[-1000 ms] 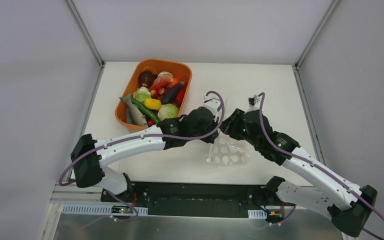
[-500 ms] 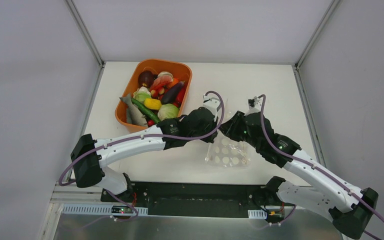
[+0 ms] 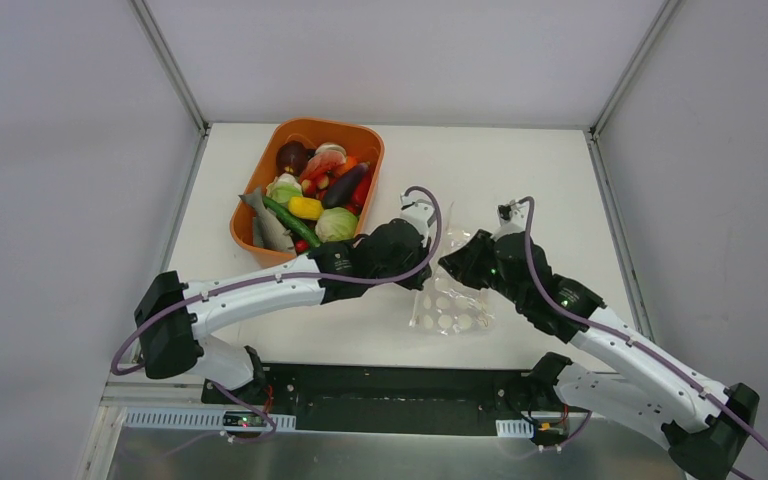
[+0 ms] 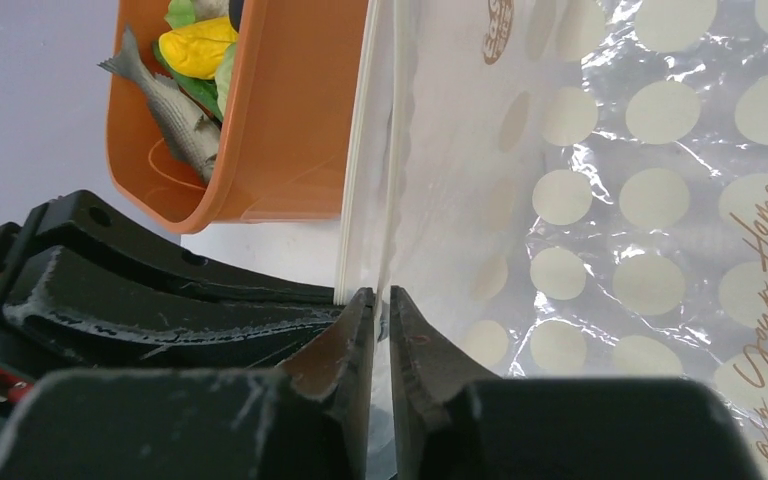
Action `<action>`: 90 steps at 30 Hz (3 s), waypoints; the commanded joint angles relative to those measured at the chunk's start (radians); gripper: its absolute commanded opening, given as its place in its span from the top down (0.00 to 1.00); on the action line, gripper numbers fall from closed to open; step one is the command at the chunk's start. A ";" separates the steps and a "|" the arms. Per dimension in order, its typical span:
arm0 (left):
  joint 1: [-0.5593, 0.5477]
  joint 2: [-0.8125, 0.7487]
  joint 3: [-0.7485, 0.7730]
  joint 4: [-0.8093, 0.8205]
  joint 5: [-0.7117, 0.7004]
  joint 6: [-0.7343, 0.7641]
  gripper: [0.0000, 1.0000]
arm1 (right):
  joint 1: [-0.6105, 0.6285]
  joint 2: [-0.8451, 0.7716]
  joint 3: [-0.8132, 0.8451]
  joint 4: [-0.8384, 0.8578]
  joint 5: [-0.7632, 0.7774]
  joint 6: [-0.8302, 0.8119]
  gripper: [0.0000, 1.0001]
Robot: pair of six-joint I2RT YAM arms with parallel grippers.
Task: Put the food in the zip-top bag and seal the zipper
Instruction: Open the zipper of the food storage bag.
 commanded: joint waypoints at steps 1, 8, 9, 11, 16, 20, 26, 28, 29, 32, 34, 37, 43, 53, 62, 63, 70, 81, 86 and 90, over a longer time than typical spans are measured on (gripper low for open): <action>-0.005 -0.053 -0.023 0.049 0.006 -0.027 1.00 | -0.002 -0.013 0.002 0.014 0.008 -0.029 0.93; -0.004 -0.113 -0.071 0.035 -0.100 -0.034 1.00 | -0.001 -0.006 -0.005 0.032 -0.072 -0.051 1.00; -0.004 -0.119 -0.077 0.044 -0.100 -0.032 1.00 | -0.001 -0.008 0.000 0.032 -0.074 -0.059 1.00; -0.004 -0.121 -0.081 0.070 -0.076 -0.028 1.00 | -0.002 -0.007 0.012 0.034 -0.078 -0.061 0.95; -0.004 -0.094 -0.075 0.124 -0.005 -0.054 1.00 | -0.001 0.024 0.021 0.083 -0.093 -0.050 0.78; -0.004 -0.081 -0.077 0.129 -0.004 -0.075 1.00 | -0.001 0.026 0.010 0.141 -0.116 -0.011 0.76; -0.005 -0.079 -0.068 0.119 0.004 -0.066 1.00 | -0.003 -0.008 -0.001 0.149 -0.073 0.004 0.72; -0.006 -0.081 -0.069 0.124 0.010 -0.066 1.00 | -0.002 0.002 0.000 0.140 -0.064 -0.006 0.73; -0.004 -0.083 -0.070 0.125 0.009 -0.065 1.00 | -0.002 0.014 0.003 0.125 -0.056 -0.008 0.75; -0.004 -0.091 -0.073 0.123 -0.005 -0.063 1.00 | -0.002 0.050 0.022 0.057 -0.028 -0.026 0.87; -0.004 -0.095 -0.069 0.105 -0.025 -0.057 1.00 | -0.002 0.065 0.027 0.026 -0.002 -0.054 0.96; -0.004 -0.098 -0.029 0.024 -0.090 -0.042 1.00 | -0.002 0.049 0.062 -0.031 0.022 -0.071 1.00; 0.000 -0.096 0.044 -0.199 -0.370 -0.110 1.00 | -0.002 -0.041 0.141 -0.135 -0.023 -0.121 1.00; 0.001 -0.126 -0.009 -0.254 -0.464 -0.171 1.00 | -0.002 -0.163 0.238 -0.275 -0.094 -0.137 1.00; 0.002 -0.074 0.032 -0.195 -0.349 -0.117 1.00 | -0.002 -0.076 0.260 -0.248 -0.085 -0.081 1.00; 0.001 -0.068 0.038 -0.147 -0.285 -0.079 1.00 | -0.001 -0.053 0.258 -0.216 -0.164 -0.092 1.00; 0.004 -0.049 0.086 -0.106 -0.130 0.013 1.00 | 0.048 0.273 0.533 -0.518 0.113 -0.083 1.00; 0.218 -0.134 -0.098 -0.124 -0.114 -0.120 1.00 | 0.029 0.376 0.762 -0.562 -0.075 -0.176 1.00; 0.226 -0.167 -0.098 -0.092 -0.039 -0.058 1.00 | 0.012 0.461 0.777 -0.590 -0.052 -0.135 1.00; 0.229 -0.144 -0.067 -0.085 0.010 -0.031 0.97 | 0.018 0.458 0.739 -0.525 0.011 -0.136 1.00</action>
